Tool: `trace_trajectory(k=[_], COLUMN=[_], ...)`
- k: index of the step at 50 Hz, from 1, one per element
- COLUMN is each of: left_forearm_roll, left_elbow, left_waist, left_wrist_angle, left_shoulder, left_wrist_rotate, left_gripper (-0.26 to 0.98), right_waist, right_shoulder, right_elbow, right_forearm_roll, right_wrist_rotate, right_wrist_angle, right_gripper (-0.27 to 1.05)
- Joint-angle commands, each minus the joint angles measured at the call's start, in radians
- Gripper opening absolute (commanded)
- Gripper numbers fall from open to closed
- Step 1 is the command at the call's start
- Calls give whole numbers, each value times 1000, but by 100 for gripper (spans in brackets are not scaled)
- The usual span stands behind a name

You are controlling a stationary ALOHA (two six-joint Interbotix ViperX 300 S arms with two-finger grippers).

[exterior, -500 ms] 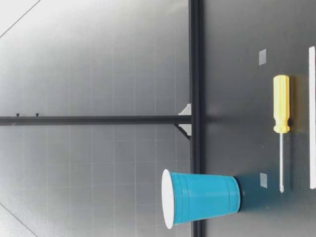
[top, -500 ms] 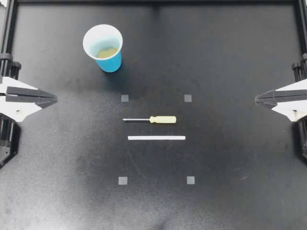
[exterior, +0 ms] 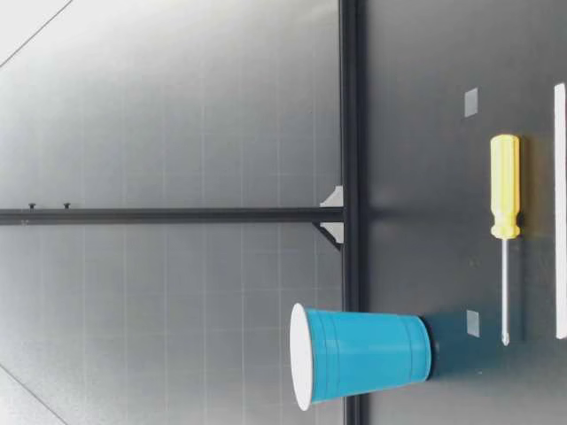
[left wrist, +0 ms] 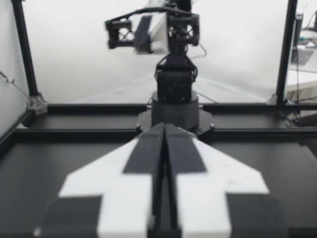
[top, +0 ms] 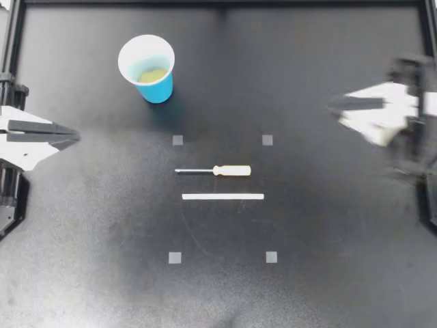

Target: Pick up the screwdriver with the right arm, hand it over to the left arm then place it into the cup.

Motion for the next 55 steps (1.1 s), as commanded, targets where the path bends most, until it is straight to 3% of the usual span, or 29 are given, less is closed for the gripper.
trace_trajectory(k=[1,11,25,36,55], left_forearm_roll=[-2,-2,-2,-2,-2], left_elbow=[-8,8,26,44,49], left_waist=[2,2,2,2,2], left_wrist_angle=[-9,-9,-9,-9,-9], left_shoulder=[9,9,3,-5,-9], left_wrist_rotate=[0,2,2,2,2], left_gripper=[9,9,9,9,9], right_waist=[-12,-12,8,32,41], right_shoulder=[115,411,676,792,899], right_elbow=[-98,-334,-558,-630,-647], right_forearm_roll=[2,-8,-57,-60,-60], right_wrist_rotate=[-3,-12,-20,-25,-28], right_wrist_angle=[54,321,588,670,675], right_gripper=[1,17,61,62,60])
